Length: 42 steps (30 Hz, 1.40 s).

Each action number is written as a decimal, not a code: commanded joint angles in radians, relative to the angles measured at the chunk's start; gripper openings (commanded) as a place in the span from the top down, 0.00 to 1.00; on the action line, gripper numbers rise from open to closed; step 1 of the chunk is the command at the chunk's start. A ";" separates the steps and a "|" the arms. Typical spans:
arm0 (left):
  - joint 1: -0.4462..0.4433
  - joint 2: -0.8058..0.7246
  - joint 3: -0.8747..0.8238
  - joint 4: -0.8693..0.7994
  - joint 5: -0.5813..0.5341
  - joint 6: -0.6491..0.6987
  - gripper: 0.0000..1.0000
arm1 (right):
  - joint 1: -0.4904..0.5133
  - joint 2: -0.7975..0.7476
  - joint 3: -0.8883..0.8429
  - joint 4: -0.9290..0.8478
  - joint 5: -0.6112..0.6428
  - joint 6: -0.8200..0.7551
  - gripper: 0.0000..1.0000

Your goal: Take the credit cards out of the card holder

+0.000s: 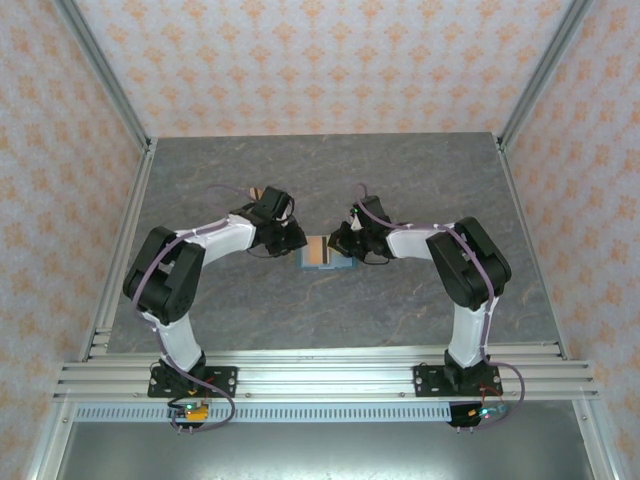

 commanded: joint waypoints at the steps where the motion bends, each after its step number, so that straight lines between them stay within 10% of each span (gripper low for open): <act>1: -0.024 0.004 0.050 -0.042 -0.007 0.020 0.82 | -0.008 -0.012 -0.012 -0.024 0.028 -0.018 0.90; 30: -0.035 0.113 0.022 -0.061 -0.059 0.012 0.88 | -0.008 0.048 0.021 -0.023 -0.061 -0.036 0.74; 42: -0.036 0.113 0.017 -0.066 -0.066 0.009 0.88 | -0.009 0.014 0.016 -0.055 -0.025 -0.083 0.92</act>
